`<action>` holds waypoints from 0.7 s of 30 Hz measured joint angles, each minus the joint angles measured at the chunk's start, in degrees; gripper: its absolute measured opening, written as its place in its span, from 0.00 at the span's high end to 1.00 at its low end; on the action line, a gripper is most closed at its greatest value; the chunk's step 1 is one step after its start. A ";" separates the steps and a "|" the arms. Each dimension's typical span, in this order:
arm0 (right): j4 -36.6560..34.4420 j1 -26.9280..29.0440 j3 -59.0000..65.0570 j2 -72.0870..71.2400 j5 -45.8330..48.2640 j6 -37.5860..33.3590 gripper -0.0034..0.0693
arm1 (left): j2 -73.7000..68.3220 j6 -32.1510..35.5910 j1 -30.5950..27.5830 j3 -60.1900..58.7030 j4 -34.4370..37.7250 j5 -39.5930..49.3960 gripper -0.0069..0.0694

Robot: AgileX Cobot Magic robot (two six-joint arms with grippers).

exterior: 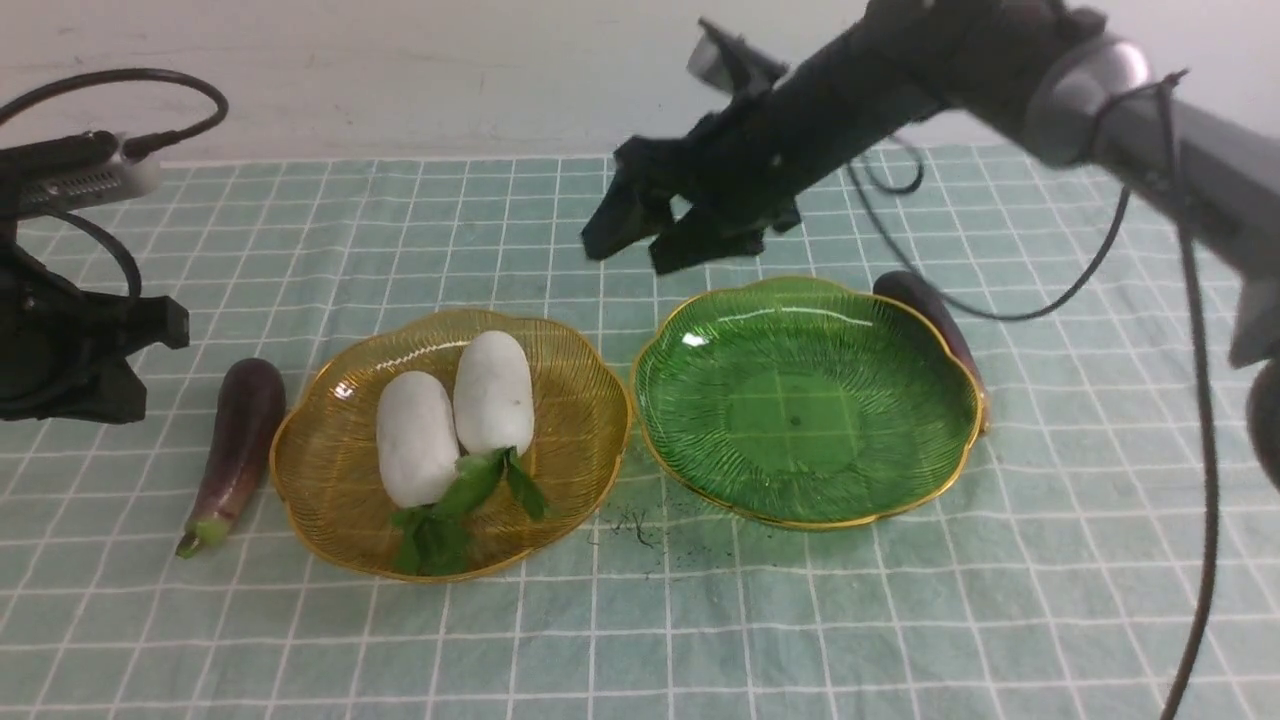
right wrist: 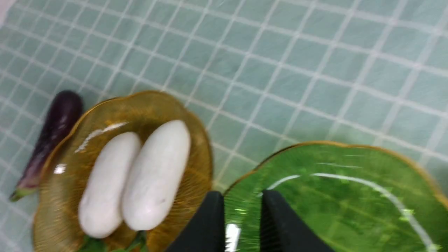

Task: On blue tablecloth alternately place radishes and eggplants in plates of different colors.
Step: 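Place the eggplant on the green plate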

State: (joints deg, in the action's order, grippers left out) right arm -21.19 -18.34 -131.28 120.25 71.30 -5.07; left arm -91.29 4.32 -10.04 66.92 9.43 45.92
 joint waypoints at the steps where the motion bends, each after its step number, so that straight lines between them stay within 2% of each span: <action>1: 2.06 0.14 0.00 -1.36 0.12 0.52 0.82 | -1.26 0.00 0.00 0.00 -0.09 -0.43 0.70; 2: 4.97 0.24 0.16 -3.59 0.33 1.10 0.89 | -2.00 0.03 0.00 0.00 -0.40 -0.78 0.66; 4: 8.71 0.24 0.83 -6.90 0.59 1.65 0.94 | -4.27 0.23 0.00 0.00 -1.08 -1.27 0.56; 6: 11.35 0.24 1.48 -9.68 1.05 1.93 0.96 | -6.47 0.34 0.00 0.00 -1.58 -1.32 0.44; 10: 14.87 0.24 1.77 -13.24 1.46 2.91 0.97 | -9.95 0.46 0.00 0.00 -1.72 -1.53 0.29; 14: 16.47 0.24 1.85 -13.95 1.53 3.10 0.97 | -12.54 0.51 0.00 0.00 -1.72 -2.70 0.23; 21: 18.28 0.24 2.08 -12.38 1.67 3.16 0.97 | -16.31 0.50 0.00 0.05 -2.04 -5.44 0.23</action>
State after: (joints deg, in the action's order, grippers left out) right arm -2.91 -18.09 -129.20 107.86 72.97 -1.91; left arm -107.60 4.83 -10.04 66.97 7.39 40.48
